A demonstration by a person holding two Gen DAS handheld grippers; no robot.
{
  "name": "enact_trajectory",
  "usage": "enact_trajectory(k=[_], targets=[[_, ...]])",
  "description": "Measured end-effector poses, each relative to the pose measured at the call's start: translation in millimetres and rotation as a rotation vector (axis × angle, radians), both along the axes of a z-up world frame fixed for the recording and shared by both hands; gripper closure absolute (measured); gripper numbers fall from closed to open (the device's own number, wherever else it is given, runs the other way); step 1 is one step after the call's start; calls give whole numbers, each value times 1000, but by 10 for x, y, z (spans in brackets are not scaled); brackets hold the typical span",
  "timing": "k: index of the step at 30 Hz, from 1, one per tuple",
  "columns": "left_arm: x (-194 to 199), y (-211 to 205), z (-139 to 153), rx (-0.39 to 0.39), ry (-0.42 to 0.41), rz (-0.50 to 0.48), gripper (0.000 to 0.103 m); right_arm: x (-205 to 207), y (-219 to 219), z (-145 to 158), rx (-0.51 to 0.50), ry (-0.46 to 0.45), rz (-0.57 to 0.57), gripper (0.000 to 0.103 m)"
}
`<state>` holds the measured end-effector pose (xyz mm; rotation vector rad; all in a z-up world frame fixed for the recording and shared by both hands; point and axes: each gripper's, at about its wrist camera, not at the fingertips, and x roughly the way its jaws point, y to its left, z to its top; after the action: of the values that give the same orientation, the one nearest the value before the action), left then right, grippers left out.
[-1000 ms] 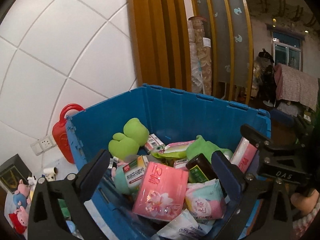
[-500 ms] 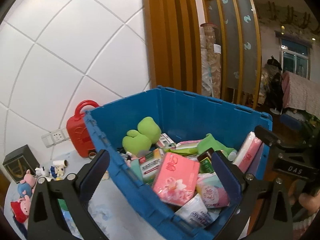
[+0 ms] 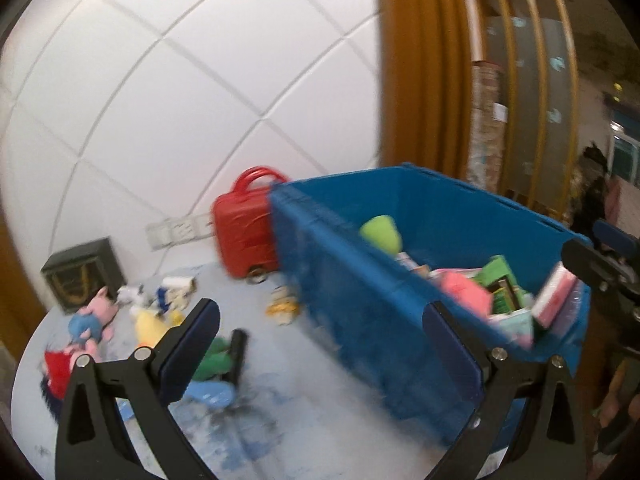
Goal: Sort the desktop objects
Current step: 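Withdraw both tools from the crate back toward the table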
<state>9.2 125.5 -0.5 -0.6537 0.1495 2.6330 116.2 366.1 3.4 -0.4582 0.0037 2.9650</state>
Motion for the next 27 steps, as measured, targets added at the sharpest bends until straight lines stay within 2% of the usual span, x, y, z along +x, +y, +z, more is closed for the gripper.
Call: enact_trajectory(k=[9,15,21,27], targets=[[-250,-1197,-229,4,-66,186,0,-343,-1042,-112,-1,-35,171,0],[-468,-1955,-523,-28,-152,308,0,-714,-1725,-377,6,-133,279,0],[-665,-2371,-842,-47,-231,377,0,-1103,-2173,-756,14,-252,345,0],[-943,-2574,-1197,-55,-326,415,0,-1472,-2378,-1125,18,-363,382,0]])
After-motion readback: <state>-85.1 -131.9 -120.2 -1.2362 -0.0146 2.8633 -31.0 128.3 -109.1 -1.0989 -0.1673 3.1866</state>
